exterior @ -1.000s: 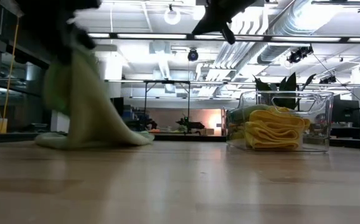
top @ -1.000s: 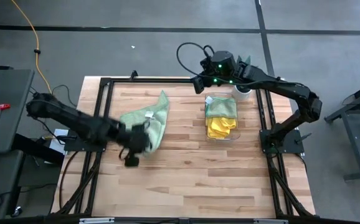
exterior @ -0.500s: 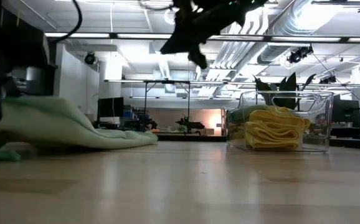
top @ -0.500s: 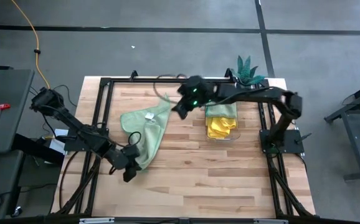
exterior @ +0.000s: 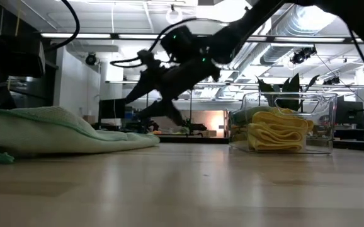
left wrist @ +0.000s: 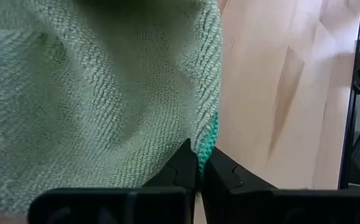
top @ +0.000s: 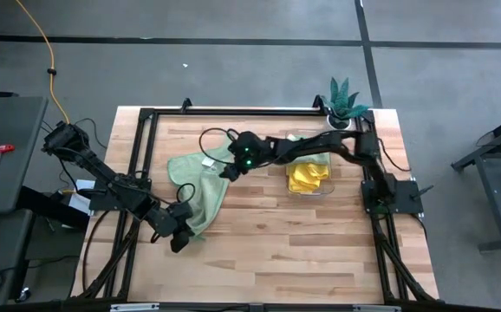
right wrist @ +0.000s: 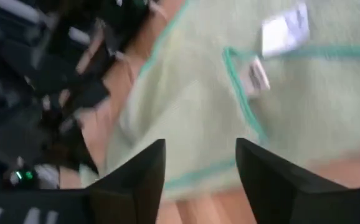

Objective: Fold microfiber towels
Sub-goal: Fold the green microfiber towel

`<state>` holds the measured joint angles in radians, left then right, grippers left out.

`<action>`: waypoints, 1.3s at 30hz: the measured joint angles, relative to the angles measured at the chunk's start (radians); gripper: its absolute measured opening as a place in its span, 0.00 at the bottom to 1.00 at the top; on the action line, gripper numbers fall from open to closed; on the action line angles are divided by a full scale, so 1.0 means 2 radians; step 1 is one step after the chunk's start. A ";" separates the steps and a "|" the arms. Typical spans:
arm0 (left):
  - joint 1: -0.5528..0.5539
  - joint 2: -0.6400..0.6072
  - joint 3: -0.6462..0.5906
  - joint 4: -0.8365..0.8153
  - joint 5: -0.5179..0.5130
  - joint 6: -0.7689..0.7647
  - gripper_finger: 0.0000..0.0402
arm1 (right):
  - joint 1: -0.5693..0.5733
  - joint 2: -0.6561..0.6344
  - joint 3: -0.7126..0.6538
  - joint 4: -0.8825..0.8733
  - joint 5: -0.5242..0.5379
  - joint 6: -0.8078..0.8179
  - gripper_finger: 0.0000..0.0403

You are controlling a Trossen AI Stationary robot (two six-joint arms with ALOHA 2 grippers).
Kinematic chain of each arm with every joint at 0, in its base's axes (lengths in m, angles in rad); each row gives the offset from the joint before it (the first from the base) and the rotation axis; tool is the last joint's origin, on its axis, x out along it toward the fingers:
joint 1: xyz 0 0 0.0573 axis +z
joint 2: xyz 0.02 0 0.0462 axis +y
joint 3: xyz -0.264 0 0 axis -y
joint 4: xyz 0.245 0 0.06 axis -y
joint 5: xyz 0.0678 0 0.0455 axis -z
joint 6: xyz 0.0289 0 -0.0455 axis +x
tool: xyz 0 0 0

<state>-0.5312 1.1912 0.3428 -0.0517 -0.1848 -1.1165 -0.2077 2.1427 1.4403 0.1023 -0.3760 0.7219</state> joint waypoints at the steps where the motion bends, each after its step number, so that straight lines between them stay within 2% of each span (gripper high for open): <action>1: 0.000 0.000 0.000 0.000 0.000 0.001 0.00 | -0.001 0.012 0.006 0.011 0.001 0.008 0.48; 7: 0.000 0.000 0.000 -0.001 0.000 0.000 0.00 | 0.002 0.075 0.076 0.002 0.003 -0.001 0.50; 12: 0.000 0.000 0.000 -0.002 0.004 -0.009 0.00 | 0.003 0.112 0.131 -0.063 0.009 -0.038 0.50; 18: 0.000 0.000 0.000 -0.003 0.007 -0.016 0.00 | 0.003 0.111 0.166 -0.162 0.001 -0.097 0.50; 23: 0.000 0.000 0.000 -0.006 0.007 -0.016 0.00 | 0.002 0.111 0.205 -0.199 0.013 -0.126 0.50; 27: 0.000 0.000 0.000 -0.006 0.007 -0.016 0.00 | -0.001 0.109 0.242 -0.221 0.056 -0.141 0.50; 29: 0.000 0.000 0.000 -0.006 0.007 -0.016 0.00 | -0.001 0.109 0.249 -0.223 0.070 -0.147 0.50; 36: 0.000 0.000 0.000 -0.006 0.007 0.001 0.00 | 0.004 0.121 0.246 -0.252 0.052 -0.138 0.50; 39: 0.000 0.000 0.000 -0.006 0.007 0.001 0.00 | 0.010 0.131 0.245 -0.267 0.066 -0.136 0.50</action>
<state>-0.5312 1.1912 0.3428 -0.0647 -0.1699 -1.1149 -0.1873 2.4049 1.9301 -0.4319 -0.2436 0.4504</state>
